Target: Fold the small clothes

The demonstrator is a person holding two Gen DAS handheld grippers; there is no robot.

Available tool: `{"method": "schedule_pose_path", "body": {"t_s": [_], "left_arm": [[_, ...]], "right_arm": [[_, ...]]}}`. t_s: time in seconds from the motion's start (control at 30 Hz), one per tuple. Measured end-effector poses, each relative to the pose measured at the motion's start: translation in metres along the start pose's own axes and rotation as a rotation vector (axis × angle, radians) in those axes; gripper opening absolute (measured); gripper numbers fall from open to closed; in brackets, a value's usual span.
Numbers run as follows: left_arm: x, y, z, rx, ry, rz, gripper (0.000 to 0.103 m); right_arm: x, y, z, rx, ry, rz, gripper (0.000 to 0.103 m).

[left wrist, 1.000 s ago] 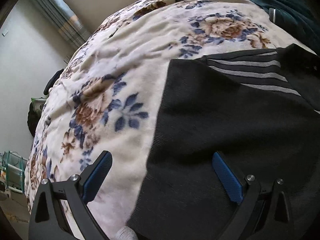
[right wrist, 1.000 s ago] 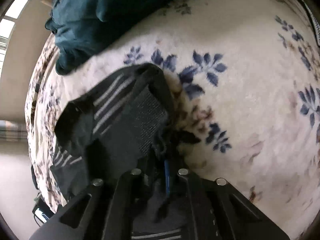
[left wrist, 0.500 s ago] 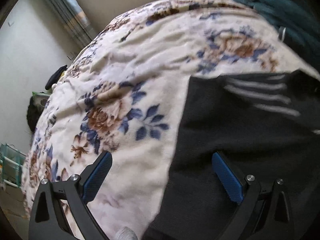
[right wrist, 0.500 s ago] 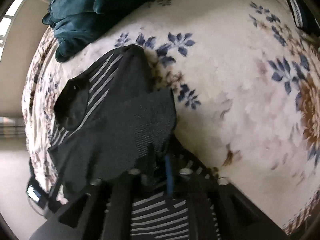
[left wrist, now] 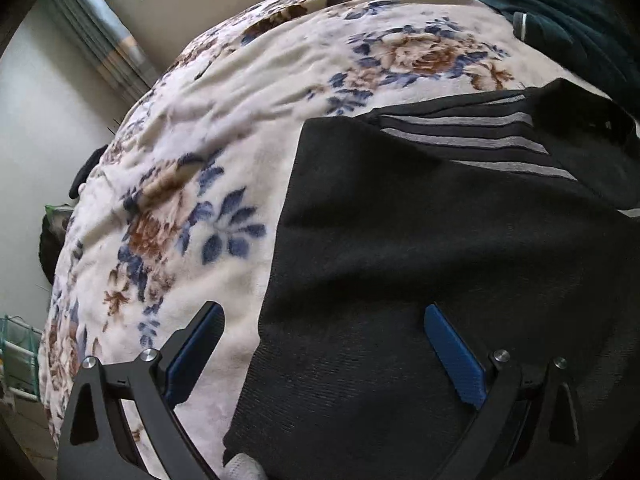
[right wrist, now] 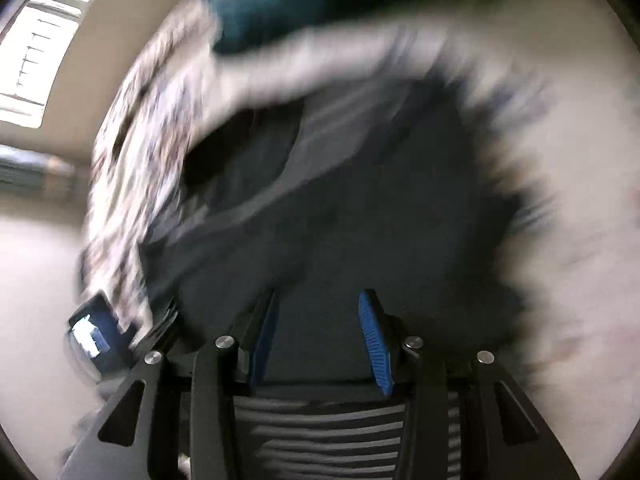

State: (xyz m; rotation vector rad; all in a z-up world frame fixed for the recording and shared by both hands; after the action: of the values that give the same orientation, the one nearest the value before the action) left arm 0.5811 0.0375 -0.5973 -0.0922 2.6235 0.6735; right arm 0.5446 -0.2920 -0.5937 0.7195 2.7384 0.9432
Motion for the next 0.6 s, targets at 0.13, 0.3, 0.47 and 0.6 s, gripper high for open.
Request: {"method": "schedule_pose_path", "body": {"t_s": [0.13, 0.3, 0.47, 0.6], "left_arm": [[0.000, 0.007, 0.001, 0.000, -0.002, -0.005, 0.103], [0.001, 0.027, 0.012, 0.005, 0.038, -0.070, 0.103], [0.002, 0.028, -0.023, 0.037, 0.018, -0.060, 0.103], [0.017, 0.013, -0.090, 0.119, -0.053, -0.019, 0.103]], "right_arm": [[-0.018, -0.037, 0.001, 0.091, -0.065, 0.052, 0.016], [-0.027, -0.051, -0.004, 0.134, -0.045, 0.000, 0.000], [-0.020, -0.024, -0.027, 0.029, 0.011, -0.020, 0.056], [0.013, -0.017, -0.091, 0.002, -0.013, -0.066, 0.081]]}}
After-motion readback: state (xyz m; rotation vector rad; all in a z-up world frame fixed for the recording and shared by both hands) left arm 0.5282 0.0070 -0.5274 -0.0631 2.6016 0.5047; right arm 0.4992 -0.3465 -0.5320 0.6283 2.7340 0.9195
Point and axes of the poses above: each gripper's, at about its wrist camera, not at the fingertips, and z roughly the way its jaws point, y to its left, x to its underside, the point moved 6 cm from there along z, roughly the way its jaws point, and after that the axes turned 11 degrees about -x, right-handed, at the moved point
